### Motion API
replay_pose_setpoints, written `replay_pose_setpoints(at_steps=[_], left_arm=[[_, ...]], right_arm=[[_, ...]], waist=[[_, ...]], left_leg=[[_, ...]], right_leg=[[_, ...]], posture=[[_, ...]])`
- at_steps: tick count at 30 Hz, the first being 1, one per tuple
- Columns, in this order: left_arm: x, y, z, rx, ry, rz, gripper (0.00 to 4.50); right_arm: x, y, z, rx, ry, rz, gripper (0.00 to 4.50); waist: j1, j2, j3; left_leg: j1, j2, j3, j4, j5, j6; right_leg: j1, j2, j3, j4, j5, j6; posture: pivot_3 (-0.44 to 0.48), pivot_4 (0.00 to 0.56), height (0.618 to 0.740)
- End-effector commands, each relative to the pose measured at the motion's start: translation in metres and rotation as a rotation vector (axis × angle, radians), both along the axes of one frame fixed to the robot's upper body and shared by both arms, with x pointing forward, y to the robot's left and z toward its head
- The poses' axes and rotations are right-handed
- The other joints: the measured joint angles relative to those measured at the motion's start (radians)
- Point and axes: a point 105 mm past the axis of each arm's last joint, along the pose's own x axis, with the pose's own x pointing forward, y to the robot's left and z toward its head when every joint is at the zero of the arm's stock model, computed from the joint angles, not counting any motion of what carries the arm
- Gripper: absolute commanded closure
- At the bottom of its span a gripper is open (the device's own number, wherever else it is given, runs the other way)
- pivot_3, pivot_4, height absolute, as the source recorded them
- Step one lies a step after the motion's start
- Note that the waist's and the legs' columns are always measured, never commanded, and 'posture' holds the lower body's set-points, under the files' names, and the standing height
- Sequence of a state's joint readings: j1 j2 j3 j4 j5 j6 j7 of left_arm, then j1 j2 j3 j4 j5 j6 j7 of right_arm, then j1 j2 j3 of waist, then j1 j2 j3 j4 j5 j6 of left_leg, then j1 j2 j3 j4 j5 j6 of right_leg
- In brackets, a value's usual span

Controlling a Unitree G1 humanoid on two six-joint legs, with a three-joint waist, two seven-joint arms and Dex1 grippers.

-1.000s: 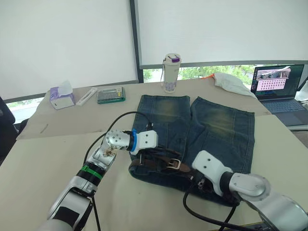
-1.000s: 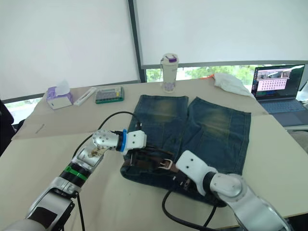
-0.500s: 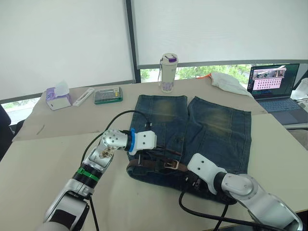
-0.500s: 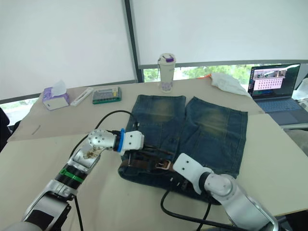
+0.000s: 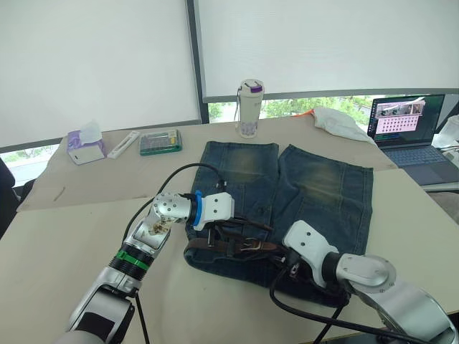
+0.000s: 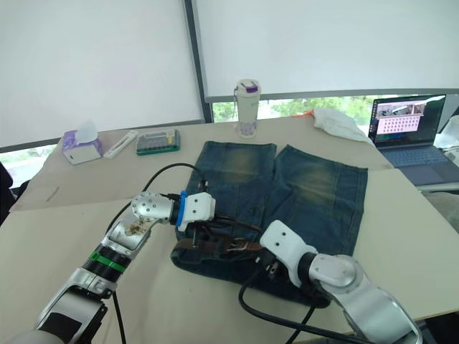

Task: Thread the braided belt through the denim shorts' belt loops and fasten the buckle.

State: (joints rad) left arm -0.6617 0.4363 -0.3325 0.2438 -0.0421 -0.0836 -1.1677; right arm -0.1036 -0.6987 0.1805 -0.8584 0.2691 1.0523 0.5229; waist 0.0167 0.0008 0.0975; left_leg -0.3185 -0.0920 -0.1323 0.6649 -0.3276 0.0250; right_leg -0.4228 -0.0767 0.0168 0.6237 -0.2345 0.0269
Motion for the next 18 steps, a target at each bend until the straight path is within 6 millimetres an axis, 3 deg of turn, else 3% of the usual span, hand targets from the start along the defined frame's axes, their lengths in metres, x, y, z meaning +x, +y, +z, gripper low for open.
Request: replay_pose_setpoints(at_steps=[1, 6, 10, 14, 18], left_arm=[[0.003, -0.002, 0.018, -0.039, -0.045, -0.003, 4.50], [0.003, 0.000, 0.020, -0.038, -0.044, 0.003, 4.50], [0.003, 0.000, 0.020, -0.040, -0.040, 0.008, 4.50], [0.002, 0.000, 0.020, -0.040, -0.037, 0.008, 4.50], [0.002, 0.001, 0.018, -0.038, -0.030, 0.014, 4.50]], right_arm=[[0.000, 0.005, 0.012, 0.028, -0.052, 0.025, 2.37], [-0.002, 0.014, 0.017, 0.096, -0.036, 0.053, 2.37], [0.006, 0.009, 0.014, 0.032, -0.066, 0.037, 2.37], [0.001, 0.025, 0.029, 0.190, -0.044, 0.074, 2.37], [0.006, 0.013, 0.010, 0.009, -0.054, 0.062, 2.37]], waist=[[0.000, 0.000, 0.000], [-0.002, 0.000, 0.000], [-0.002, 0.000, 0.000], [-0.004, 0.000, 0.000], [-0.002, 0.001, -0.001]], left_leg=[[0.000, 0.000, 0.000, 0.000, 0.000, 0.000], [0.000, 0.000, 0.000, 0.000, 0.000, 0.000], [0.000, 0.000, 0.000, 0.000, 0.000, 0.000], [0.000, 0.000, 0.000, 0.000, 0.000, 0.000], [0.000, 0.000, 0.000, 0.000, 0.000, 0.000]], right_leg=[[0.000, 0.000, 0.000, 0.000, 0.000, 0.000], [0.000, 0.000, 0.000, 0.000, 0.000, 0.000], [0.000, 0.000, 0.000, 0.000, 0.000, 0.000], [0.000, 0.000, 0.000, 0.000, 0.000, 0.000], [0.000, 0.000, 0.000, 0.001, 0.000, 0.000]], posture=[[0.000, 0.150, 0.740], [0.000, 0.150, 0.740], [0.000, 0.150, 0.740], [0.000, 0.150, 0.740], [0.000, 0.150, 0.740]])
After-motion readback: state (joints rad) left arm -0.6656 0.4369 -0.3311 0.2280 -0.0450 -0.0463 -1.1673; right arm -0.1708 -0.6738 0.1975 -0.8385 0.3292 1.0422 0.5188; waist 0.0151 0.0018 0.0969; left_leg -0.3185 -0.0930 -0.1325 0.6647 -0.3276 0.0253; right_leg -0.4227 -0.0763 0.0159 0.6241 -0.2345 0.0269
